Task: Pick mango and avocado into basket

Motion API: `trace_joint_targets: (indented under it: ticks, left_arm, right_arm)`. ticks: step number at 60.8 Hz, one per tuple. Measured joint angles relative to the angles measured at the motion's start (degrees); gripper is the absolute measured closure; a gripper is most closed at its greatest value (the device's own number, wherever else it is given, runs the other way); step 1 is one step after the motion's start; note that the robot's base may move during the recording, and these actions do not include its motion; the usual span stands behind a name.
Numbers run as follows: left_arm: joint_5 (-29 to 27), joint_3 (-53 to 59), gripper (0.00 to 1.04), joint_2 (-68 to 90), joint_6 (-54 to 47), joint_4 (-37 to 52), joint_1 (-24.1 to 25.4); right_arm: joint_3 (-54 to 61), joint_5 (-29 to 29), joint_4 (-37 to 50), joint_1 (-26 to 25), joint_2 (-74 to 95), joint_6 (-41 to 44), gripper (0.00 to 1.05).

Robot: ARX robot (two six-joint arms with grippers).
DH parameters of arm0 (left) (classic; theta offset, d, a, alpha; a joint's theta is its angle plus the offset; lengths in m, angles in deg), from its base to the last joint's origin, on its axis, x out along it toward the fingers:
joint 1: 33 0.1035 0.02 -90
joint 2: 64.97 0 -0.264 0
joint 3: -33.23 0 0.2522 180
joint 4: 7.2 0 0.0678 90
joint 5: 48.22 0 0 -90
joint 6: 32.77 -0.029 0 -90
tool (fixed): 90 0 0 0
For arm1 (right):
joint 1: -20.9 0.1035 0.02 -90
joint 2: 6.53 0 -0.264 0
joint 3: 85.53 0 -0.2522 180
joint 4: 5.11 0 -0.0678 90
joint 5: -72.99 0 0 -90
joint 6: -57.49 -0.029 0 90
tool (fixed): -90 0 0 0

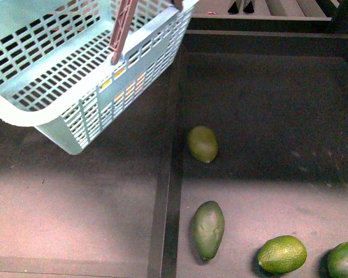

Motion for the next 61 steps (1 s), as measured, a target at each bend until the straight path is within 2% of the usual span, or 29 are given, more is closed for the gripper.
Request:
trace_joint_targets:
  ticks: [16,32,48,61]
  left_arm:
    - [-6.8,-15.9,0.76,17.7,7.1,-5.8,7.7]
    - [-8.5,-27.9,0.76,27.4,14.2,-13.3,9.0]
    - [-7.0,-28.5,0.76,28.3,16.6,-14.3,8.6]
    - [-7.2,-22.4,0.76,26.0,16.2,-11.7,8.9]
  right_arm:
    - [0.0,0.0,0.0,0.0,0.0,0.0,0.09]
    - [0.0,0.0,0.0,0.0,0.0,0.0,0.09]
    - [0.0,0.0,0.0,0.0,0.0,0.0,0.09]
    - [0.0,0.0,0.0,0.0,0.0,0.0,0.09]
